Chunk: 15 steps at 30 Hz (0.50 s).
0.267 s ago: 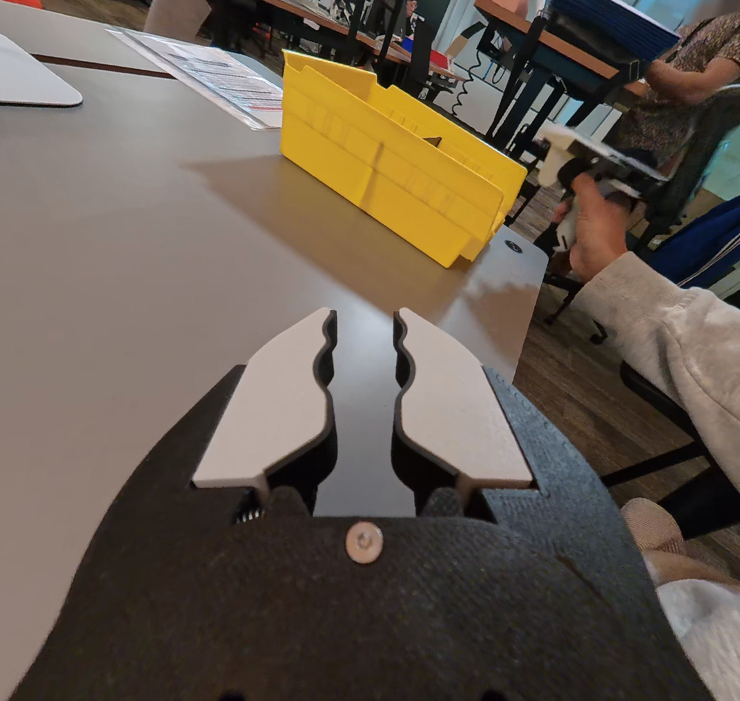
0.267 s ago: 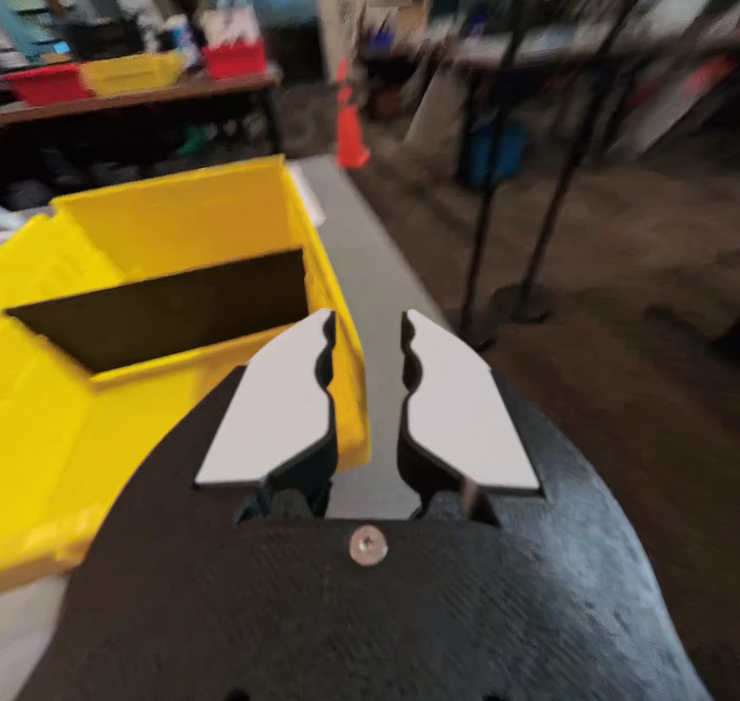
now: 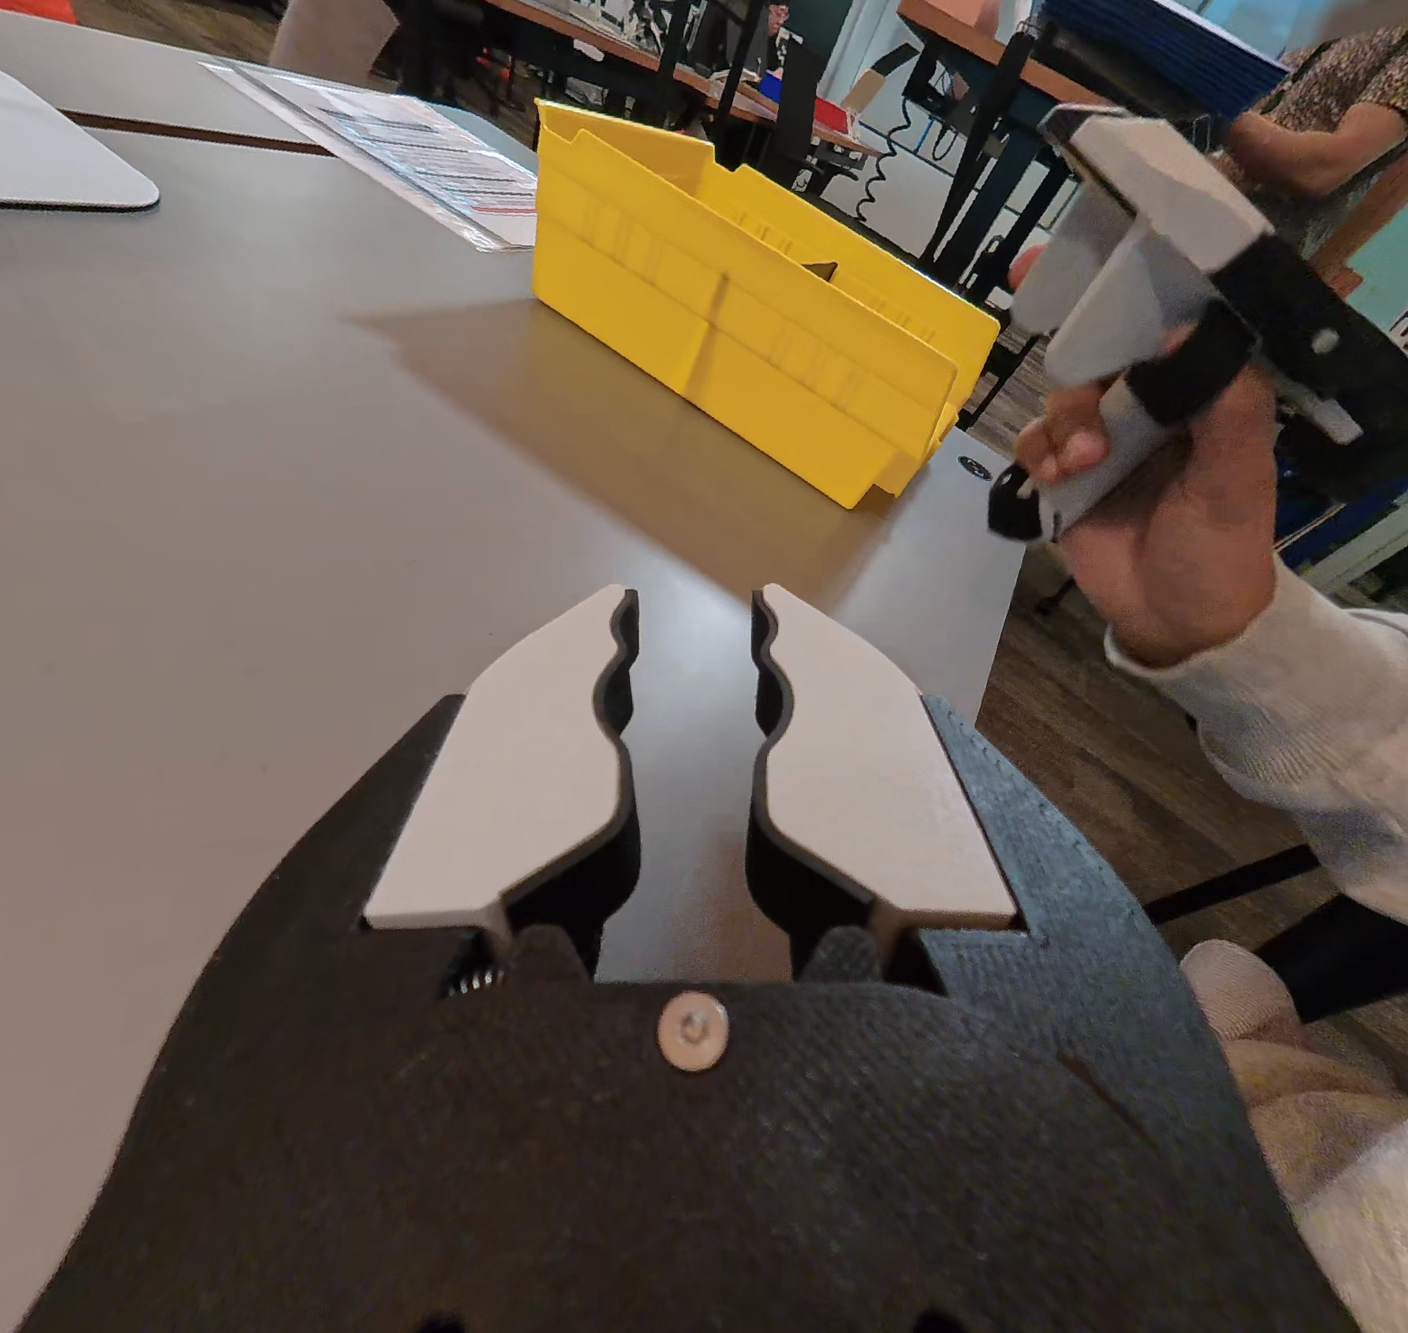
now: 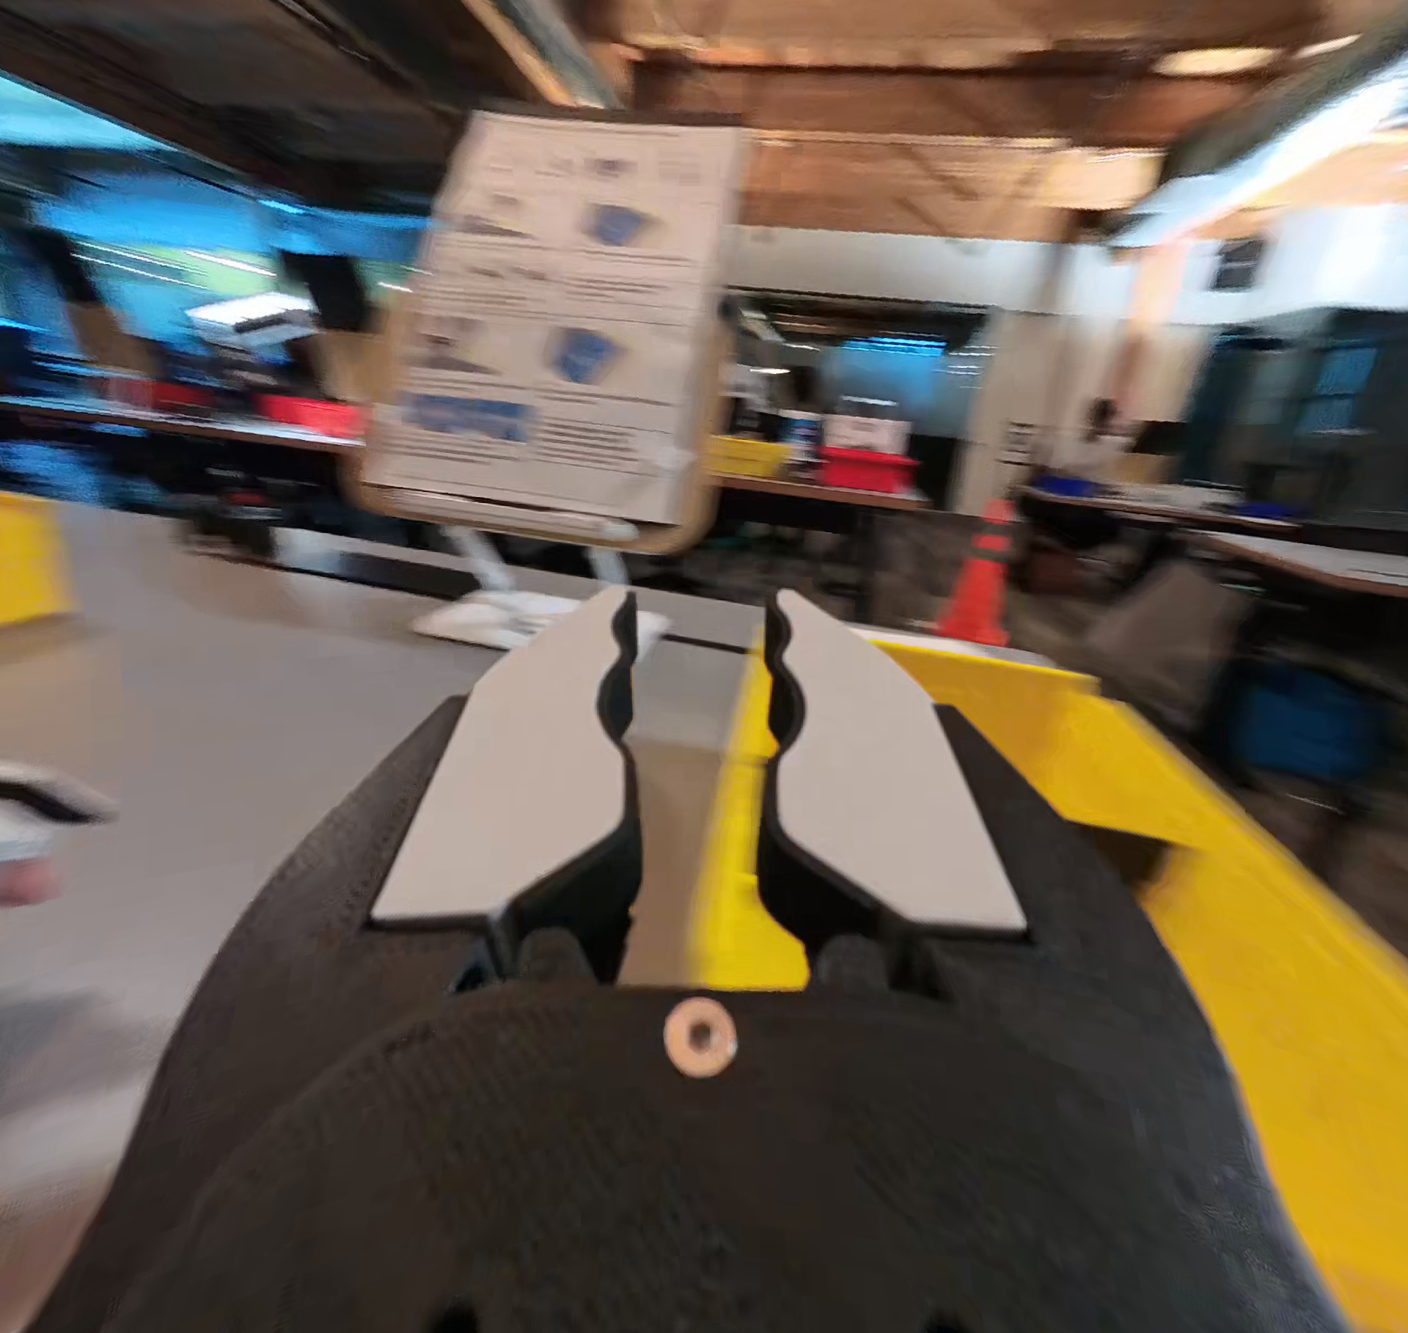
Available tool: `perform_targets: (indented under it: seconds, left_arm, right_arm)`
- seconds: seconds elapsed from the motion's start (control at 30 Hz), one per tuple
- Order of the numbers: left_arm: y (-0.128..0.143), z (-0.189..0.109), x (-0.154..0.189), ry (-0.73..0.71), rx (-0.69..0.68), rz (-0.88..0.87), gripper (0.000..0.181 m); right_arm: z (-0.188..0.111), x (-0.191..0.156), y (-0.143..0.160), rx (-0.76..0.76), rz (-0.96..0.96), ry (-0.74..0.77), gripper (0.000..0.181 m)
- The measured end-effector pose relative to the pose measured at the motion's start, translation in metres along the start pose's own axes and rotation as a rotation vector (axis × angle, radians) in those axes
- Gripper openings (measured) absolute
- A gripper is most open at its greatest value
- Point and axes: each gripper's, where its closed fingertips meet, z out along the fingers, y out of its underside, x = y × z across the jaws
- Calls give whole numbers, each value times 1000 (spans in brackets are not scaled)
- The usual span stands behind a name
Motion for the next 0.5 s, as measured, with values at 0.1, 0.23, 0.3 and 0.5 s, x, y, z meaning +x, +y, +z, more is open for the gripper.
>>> perform_targets:
  seconds: [0.1,0.23,0.3,0.5]
  left_arm:
    - [-8,-8,-8,-56,32,46,28]
    - [-53,-73,-79,-407,130,116,16]
    - [-91,-137,-115,-537,237,59,15]
    - [-128,-318,-216,-893,178,-3,16]
  right_arm:
    - [15,-99,15,-41,69,-267,31]
    - [15,-164,45,-129,13,-453,29]
    - [13,-175,56,-159,-21,-503,27]
    - [14,-194,73,-213,89,-620,26]
